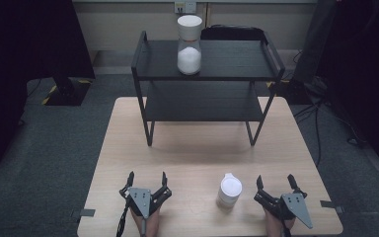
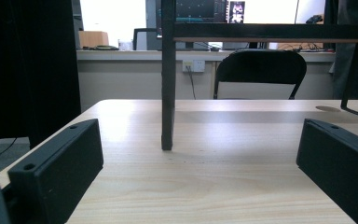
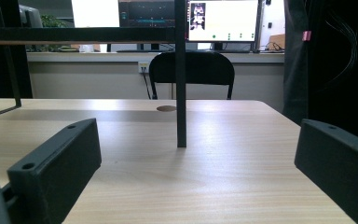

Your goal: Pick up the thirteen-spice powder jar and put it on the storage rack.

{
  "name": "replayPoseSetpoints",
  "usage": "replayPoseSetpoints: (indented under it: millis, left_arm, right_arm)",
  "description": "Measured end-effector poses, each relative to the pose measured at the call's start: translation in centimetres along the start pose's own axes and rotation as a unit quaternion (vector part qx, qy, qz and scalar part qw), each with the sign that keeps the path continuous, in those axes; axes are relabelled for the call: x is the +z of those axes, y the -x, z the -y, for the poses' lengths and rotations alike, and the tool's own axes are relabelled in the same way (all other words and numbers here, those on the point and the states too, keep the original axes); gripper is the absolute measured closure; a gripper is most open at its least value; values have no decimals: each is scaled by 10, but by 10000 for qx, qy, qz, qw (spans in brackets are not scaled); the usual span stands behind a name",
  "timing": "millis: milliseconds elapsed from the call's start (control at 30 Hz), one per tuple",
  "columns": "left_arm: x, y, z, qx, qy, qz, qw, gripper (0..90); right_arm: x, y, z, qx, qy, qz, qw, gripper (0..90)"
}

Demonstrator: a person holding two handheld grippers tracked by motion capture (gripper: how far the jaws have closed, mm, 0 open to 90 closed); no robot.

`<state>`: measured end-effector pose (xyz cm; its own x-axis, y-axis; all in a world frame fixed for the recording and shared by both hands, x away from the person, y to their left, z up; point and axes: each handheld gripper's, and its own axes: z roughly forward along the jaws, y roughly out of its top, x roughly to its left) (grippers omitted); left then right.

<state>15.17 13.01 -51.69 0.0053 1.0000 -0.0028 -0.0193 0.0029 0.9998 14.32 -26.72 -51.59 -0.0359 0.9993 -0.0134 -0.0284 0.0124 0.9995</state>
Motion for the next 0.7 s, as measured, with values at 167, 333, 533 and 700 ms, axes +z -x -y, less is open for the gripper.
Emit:
replayPoseSetpoints:
  millis: [167, 333, 533, 700]
  left_arm:
    - [0, 0, 0, 1, 0, 0, 10000, 0]
    - [0, 0, 0, 0, 1, -2, 10000, 0]
    - [0, 0, 0, 0, -1, -3, 10000, 0]
    - [0, -1, 0, 1, 0, 35, 10000, 0]
  right_arm:
    - [0, 0, 0, 0, -1, 3, 10000, 0]
    - [0, 1, 0, -5, 0, -24, 10000, 0]
    - [1, 2, -2, -21, -63, -81, 9999, 0]
    - [1, 6, -15, 37, -144, -334, 9993, 0]
